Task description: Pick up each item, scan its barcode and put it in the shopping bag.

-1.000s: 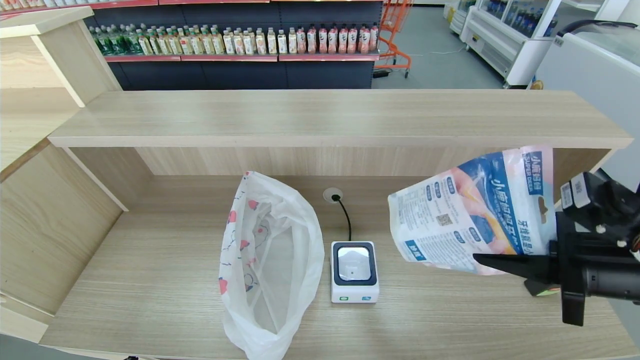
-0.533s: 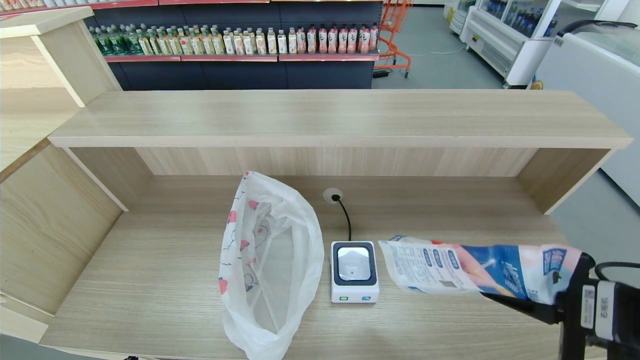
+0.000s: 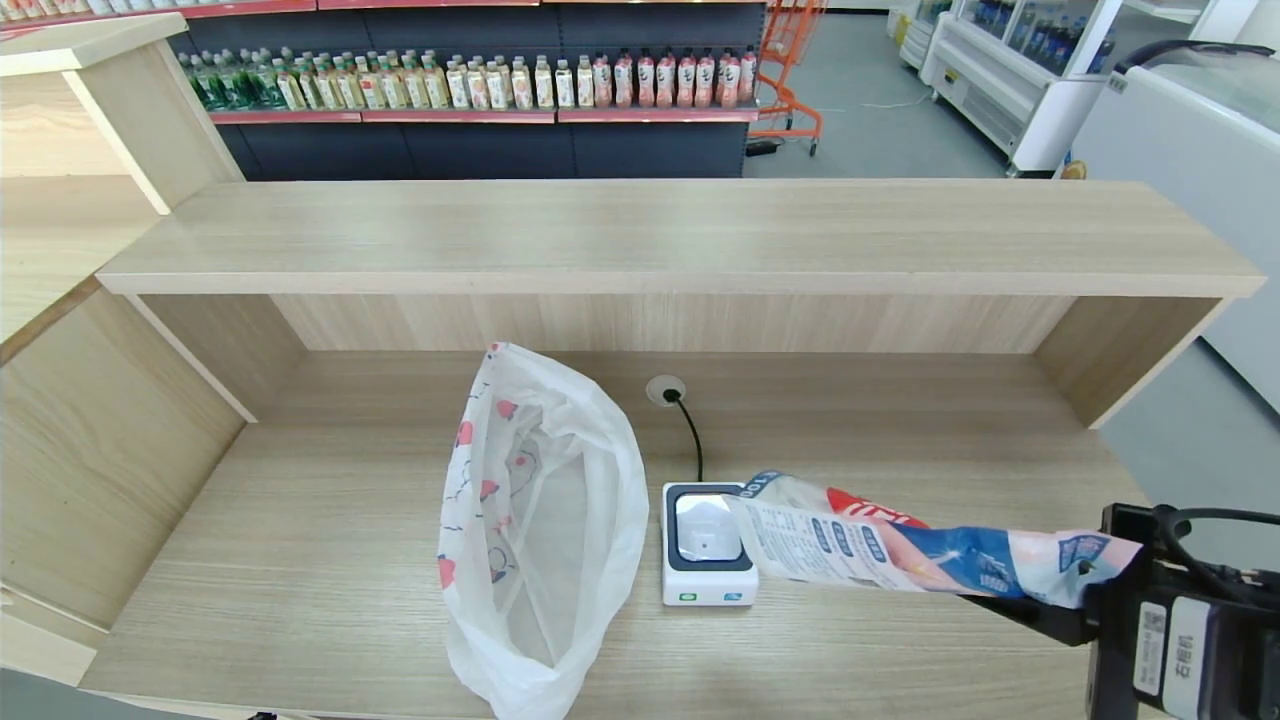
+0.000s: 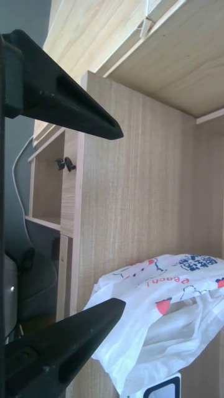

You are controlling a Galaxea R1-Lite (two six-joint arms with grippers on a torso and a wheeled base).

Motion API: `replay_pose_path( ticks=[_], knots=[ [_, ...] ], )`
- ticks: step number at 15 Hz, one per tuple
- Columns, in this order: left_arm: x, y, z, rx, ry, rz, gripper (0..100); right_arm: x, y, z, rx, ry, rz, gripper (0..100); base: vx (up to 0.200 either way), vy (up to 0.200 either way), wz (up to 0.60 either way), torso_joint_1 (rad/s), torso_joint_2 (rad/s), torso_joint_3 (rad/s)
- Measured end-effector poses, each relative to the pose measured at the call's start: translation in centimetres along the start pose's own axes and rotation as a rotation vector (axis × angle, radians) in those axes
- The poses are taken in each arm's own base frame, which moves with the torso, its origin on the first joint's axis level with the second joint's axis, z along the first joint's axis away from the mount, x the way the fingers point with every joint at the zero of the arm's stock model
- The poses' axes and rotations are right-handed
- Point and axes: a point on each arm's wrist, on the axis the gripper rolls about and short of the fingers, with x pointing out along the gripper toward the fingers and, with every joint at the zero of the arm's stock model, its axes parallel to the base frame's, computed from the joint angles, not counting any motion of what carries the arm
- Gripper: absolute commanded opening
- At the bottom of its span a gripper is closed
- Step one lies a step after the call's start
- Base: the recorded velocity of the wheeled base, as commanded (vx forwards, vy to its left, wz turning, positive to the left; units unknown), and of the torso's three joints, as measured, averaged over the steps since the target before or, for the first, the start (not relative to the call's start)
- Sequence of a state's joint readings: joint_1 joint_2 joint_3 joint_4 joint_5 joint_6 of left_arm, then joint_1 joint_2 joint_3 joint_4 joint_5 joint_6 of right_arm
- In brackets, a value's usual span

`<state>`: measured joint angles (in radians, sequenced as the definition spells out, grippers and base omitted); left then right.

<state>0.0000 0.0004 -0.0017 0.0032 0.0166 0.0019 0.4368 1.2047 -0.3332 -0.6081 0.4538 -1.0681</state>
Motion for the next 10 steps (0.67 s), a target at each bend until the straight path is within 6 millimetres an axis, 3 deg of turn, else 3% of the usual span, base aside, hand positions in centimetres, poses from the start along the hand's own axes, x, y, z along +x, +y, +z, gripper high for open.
replay_pose_path(
  ticks=[3,8,10],
  knots=[
    [0.0,0.0,0.0,-0.001,0.0,0.0,100,0.2,-0.1,-0.1,0.004,0.006,0.003,0,0.0,0.2,0.0,-0.002,0.0,0.002],
    [0.0,0.0,0.0,0.001,0.0,0.001,100,0.4,0.2,-1.3,0.082,0.059,0.019,0,0.0,0.0,0.0,0.0,0.0,0.0],
    [0.0,0.0,0.0,0.001,0.0,0.0,100,0.5,0.3,-2.2,0.286,0.103,0.011,0,0.0,0.0,0.0,0.0,0.0,0.0]
  ],
)
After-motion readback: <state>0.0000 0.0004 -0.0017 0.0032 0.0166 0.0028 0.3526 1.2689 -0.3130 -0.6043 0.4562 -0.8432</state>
